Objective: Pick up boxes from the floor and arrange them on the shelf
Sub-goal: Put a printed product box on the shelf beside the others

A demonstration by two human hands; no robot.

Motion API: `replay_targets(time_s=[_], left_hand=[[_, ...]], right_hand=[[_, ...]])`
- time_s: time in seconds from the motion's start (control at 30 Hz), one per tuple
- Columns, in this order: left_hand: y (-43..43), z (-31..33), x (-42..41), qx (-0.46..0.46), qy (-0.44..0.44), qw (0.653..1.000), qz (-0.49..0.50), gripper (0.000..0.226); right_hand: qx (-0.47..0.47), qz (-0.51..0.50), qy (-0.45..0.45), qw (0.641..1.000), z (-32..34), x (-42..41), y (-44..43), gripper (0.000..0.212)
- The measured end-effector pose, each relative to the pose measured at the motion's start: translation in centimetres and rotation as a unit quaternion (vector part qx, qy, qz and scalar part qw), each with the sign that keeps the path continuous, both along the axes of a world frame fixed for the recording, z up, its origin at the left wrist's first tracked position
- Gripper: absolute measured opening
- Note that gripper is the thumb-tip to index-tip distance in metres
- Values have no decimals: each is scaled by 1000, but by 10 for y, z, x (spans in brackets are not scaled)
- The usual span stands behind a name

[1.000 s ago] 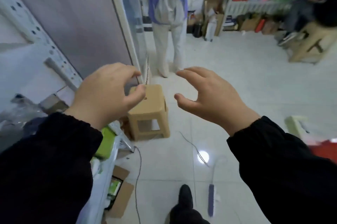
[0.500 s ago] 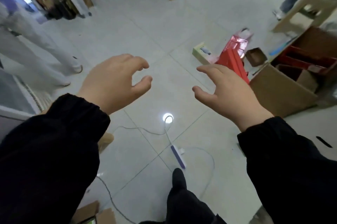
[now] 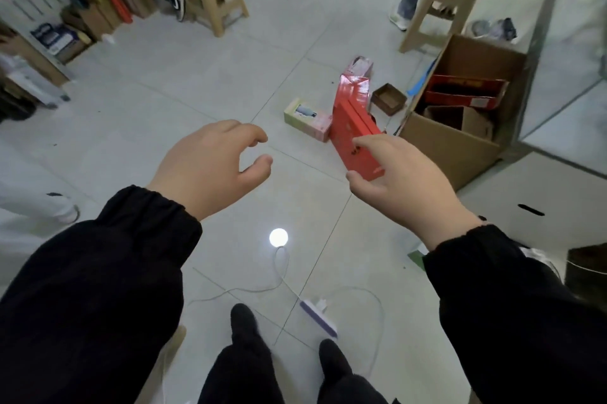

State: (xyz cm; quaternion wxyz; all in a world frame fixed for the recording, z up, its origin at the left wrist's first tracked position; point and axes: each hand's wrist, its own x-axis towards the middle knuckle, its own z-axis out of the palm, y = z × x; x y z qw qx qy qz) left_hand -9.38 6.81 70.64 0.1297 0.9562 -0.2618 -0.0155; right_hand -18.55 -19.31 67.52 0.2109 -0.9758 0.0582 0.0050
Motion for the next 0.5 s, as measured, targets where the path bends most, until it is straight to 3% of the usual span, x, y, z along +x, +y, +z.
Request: replay_targets(time_s=[0.17, 0.3, 0.5], left_hand=[[0, 5, 73, -12, 3, 998, -65, 36], [1, 7, 125, -31, 16, 993, -110, 35], [-29, -3, 179, -25, 25, 984, -177, 34]], right_hand=[[-1, -106, 13, 994, 11, 31, 8, 57], [17, -185, 7, 983, 25, 47, 22, 41], [33, -253, 19, 967, 10, 58, 18, 45]])
